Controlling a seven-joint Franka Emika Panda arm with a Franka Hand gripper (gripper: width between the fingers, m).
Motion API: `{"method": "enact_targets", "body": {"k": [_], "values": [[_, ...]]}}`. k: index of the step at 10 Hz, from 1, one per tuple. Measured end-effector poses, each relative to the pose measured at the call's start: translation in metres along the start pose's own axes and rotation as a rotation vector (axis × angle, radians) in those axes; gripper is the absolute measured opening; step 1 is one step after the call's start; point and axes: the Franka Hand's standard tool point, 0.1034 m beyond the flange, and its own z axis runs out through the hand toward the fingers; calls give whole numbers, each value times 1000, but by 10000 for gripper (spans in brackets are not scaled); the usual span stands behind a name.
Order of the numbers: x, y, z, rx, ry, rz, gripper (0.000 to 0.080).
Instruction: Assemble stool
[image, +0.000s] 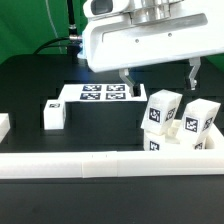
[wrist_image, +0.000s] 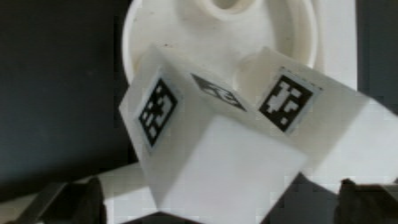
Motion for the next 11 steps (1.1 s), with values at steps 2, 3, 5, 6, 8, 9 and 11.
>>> {"method": "enact_targets", "body": {"k": [2, 3, 5, 6, 8, 9, 11], "values": [[-2, -3, 2, -29, -13, -233, 649], [-3, -3, 3, -33, -29, -283, 649], [-2, 1, 2, -36, -29, -388, 649], [-1, 2, 2, -42, -32, -455, 649], [-1, 3, 3, -57, -22, -593, 649], [0, 5, 3, -64, -25, -680, 649], [2, 8, 3, -74, -25, -773, 649]]}}
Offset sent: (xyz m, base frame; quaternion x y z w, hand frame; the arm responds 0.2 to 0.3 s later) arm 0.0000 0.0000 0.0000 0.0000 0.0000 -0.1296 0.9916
